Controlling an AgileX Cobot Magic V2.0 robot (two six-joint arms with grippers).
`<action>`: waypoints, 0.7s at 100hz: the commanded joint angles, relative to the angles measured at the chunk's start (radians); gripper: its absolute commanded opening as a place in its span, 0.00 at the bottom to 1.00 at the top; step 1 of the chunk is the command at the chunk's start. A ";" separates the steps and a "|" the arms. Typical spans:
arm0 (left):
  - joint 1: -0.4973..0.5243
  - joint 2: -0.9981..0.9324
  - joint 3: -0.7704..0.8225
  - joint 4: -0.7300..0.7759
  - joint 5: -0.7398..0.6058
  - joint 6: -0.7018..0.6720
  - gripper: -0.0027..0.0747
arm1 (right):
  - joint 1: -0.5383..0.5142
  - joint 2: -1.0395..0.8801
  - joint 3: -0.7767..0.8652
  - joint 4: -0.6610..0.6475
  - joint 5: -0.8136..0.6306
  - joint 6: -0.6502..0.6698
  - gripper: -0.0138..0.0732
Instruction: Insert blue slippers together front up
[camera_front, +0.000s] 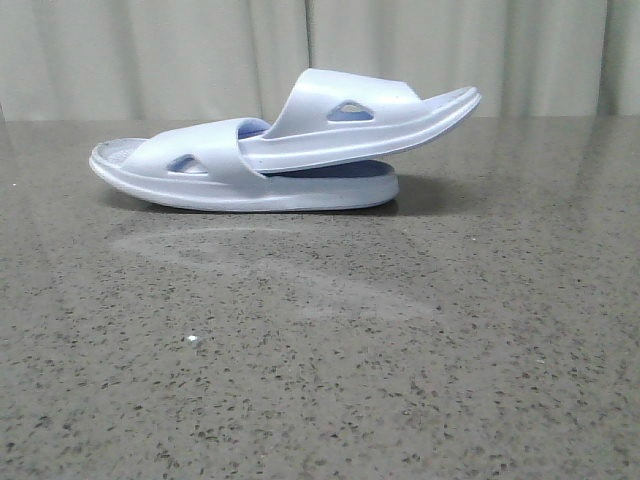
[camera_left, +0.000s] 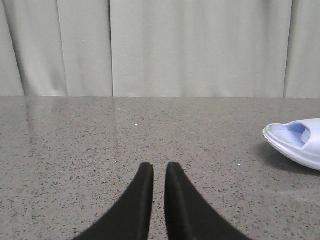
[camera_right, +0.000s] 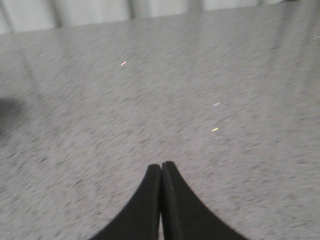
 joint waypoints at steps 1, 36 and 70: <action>0.002 0.007 0.010 -0.001 -0.076 -0.008 0.05 | 0.002 -0.041 0.013 -0.141 -0.146 0.126 0.06; 0.002 0.007 0.010 -0.001 -0.076 -0.008 0.05 | 0.087 -0.305 0.235 -0.230 -0.252 0.209 0.06; 0.002 0.007 0.010 -0.001 -0.076 -0.008 0.05 | 0.093 -0.311 0.231 -0.232 -0.234 0.226 0.06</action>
